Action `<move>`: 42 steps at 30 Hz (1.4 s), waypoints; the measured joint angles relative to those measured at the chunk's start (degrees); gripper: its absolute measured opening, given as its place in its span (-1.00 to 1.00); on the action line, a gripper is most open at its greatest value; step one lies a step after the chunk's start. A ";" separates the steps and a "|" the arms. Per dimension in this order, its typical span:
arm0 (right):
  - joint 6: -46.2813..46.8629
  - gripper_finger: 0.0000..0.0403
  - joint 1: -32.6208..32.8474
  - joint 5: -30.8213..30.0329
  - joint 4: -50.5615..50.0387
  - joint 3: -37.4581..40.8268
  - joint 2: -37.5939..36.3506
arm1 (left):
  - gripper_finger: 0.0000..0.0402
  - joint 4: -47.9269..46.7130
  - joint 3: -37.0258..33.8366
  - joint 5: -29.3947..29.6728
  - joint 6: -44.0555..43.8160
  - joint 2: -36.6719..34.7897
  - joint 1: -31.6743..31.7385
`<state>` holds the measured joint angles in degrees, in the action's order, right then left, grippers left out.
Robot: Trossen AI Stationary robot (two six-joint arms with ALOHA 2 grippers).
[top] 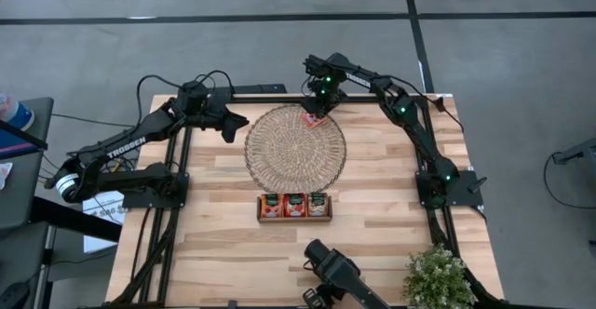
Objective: Pick & Place Tea
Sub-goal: Put the orange tea bag into the left section of the wooden organizer
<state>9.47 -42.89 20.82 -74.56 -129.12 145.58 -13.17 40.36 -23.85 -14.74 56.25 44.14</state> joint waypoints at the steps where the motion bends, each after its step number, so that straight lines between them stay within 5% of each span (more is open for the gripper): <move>1: 0.00 -0.32 0.00 -0.04 0.04 0.00 0.00 | -0.55 0.00 0.00 -0.02 0.00 0.00 0.00; 22: 0.16 -0.98 -0.37 -2.06 0.04 0.00 0.02 | -0.55 0.00 0.00 -0.10 -0.04 0.00 -0.02; 42: -0.27 -1.00 -0.18 -5.05 -4.72 -5.38 -1.73 | -0.55 0.00 0.00 -0.17 -0.04 0.00 -0.02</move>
<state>9.21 -43.07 15.77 -79.28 -134.50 143.85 -13.17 40.36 -24.02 -14.79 56.25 44.12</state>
